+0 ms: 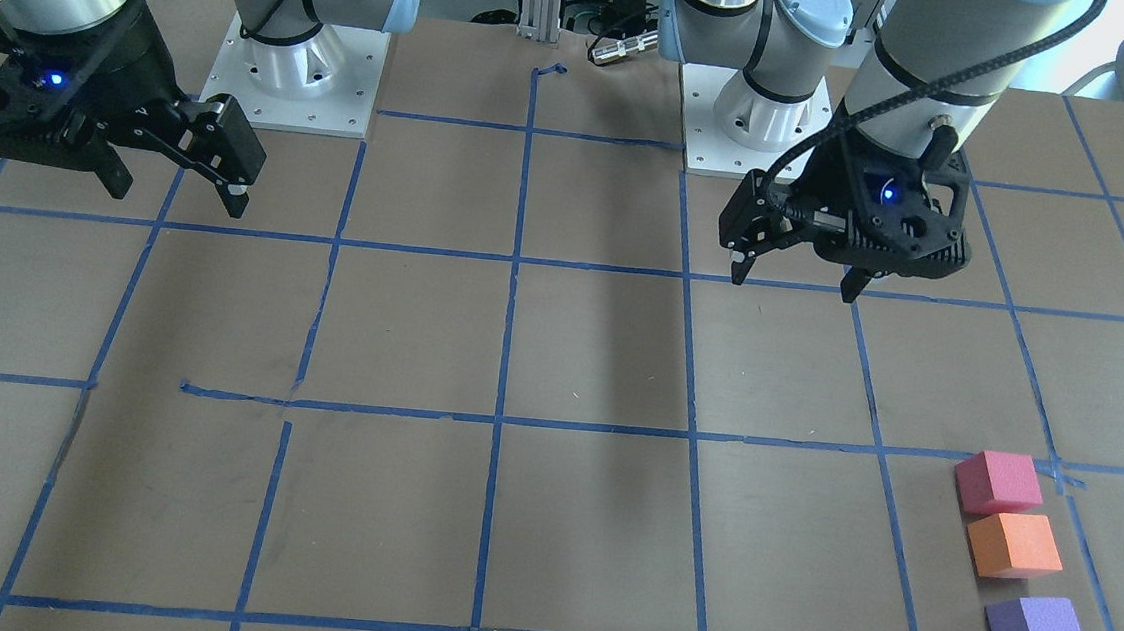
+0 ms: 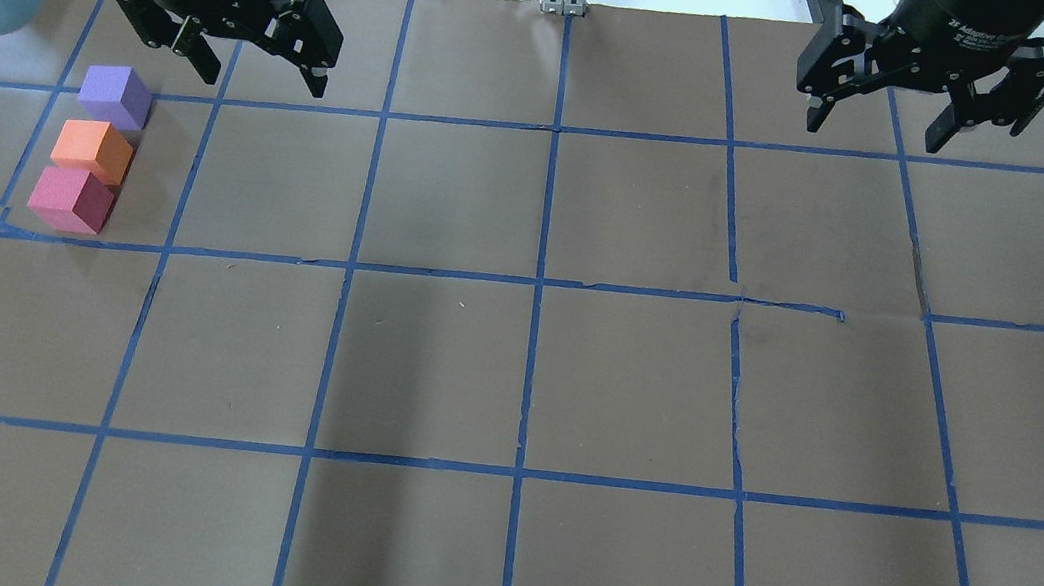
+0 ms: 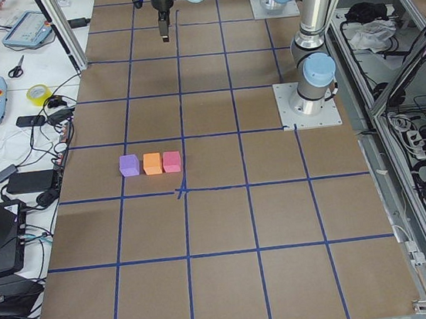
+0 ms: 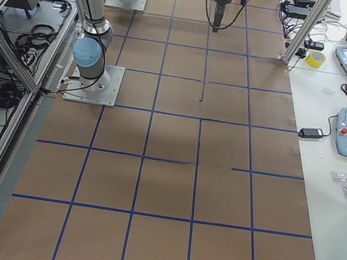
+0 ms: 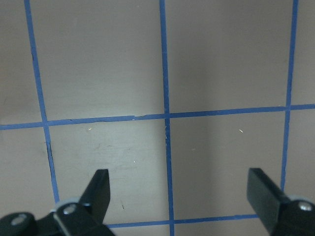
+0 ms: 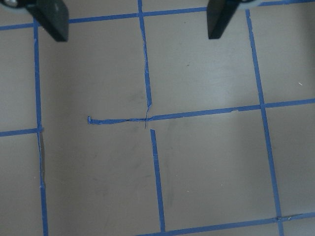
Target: Arrange blocks in a line
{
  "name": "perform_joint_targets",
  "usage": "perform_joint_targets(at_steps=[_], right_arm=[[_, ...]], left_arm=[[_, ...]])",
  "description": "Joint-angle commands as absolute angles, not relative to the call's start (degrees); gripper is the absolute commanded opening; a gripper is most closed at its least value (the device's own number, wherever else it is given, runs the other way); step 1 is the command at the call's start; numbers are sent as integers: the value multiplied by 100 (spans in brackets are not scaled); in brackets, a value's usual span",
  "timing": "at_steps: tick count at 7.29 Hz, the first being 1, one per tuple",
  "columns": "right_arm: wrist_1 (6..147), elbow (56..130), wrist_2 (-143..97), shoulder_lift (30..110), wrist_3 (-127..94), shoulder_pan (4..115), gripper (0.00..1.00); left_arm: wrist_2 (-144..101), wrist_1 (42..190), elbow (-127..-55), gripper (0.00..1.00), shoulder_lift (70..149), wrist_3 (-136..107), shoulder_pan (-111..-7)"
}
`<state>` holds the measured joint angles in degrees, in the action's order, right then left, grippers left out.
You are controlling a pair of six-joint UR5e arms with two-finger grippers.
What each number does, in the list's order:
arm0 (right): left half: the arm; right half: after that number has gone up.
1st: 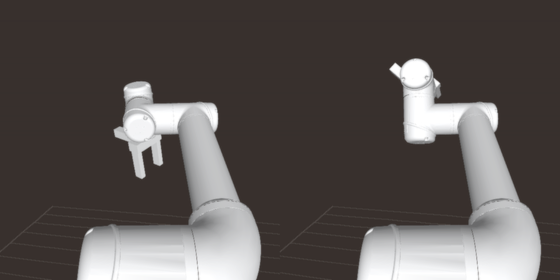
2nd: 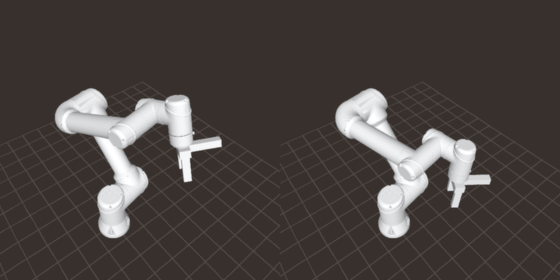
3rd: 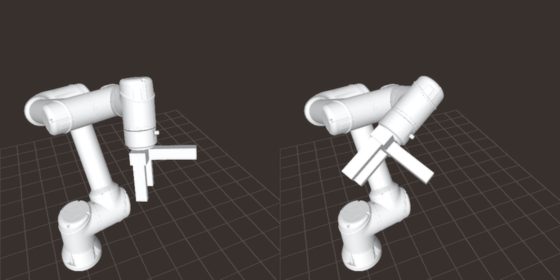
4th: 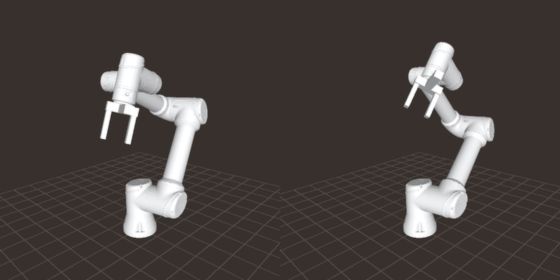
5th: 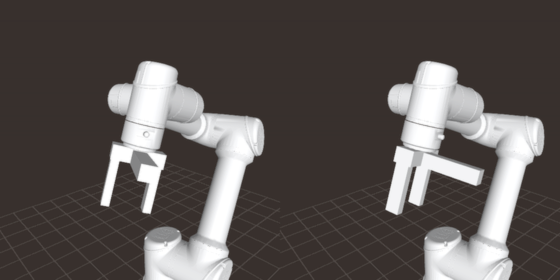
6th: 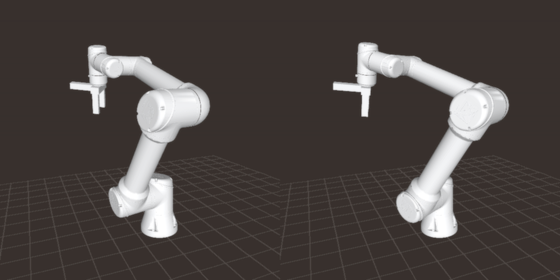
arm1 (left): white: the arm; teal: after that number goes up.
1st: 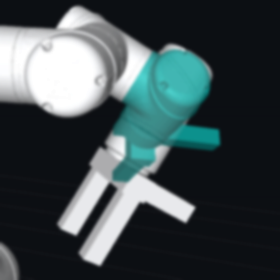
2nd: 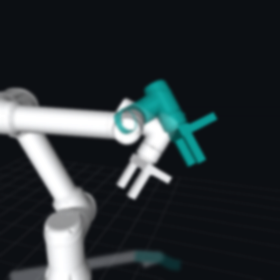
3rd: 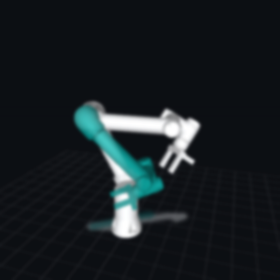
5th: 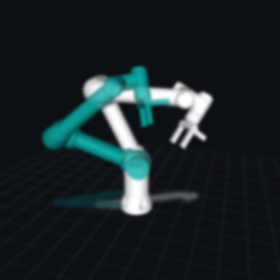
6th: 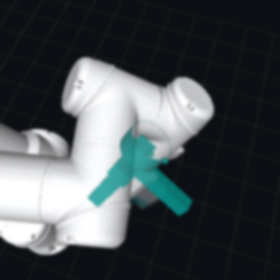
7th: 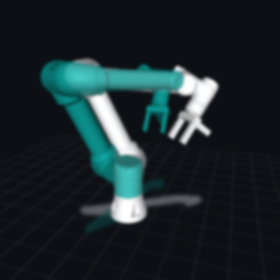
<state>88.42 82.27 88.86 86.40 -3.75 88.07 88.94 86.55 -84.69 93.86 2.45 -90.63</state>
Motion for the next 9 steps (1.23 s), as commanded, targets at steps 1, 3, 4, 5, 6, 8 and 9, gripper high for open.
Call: perform_joint_targets(at_steps=[1, 3, 4, 5, 6, 8, 9], right_arm=[[8842, 8227, 8886, 8640, -378, 8807, 100], [8807, 8227, 8894, 8640, -378, 8807, 100], [8798, 8227, 8895, 8640, -369, 8815, 100], [8798, 8227, 8895, 8648, -334, 8815, 100], [8798, 8227, 8895, 8648, -325, 8824, 100], [8789, 8227, 8895, 8648, -325, 8833, 100], [8763, 8227, 8895, 8648, -316, 8833, 100]], left_arm=[[8912, 8736, -8604, 100, 9168, 246, -8843], [9008, 8841, -8665, 100, 9009, 238, -8806], [9017, 8920, -8675, 100, 8922, 237, -8781], [9026, 9130, -8675, 100, 8860, 237, -8772], [9026, 9236, -8684, 100, 8851, 229, -8806], [9018, 9185, -8666, 100, 8851, 237, -8754], [9026, 9176, -8675, 100, 8842, 237, -8763]])
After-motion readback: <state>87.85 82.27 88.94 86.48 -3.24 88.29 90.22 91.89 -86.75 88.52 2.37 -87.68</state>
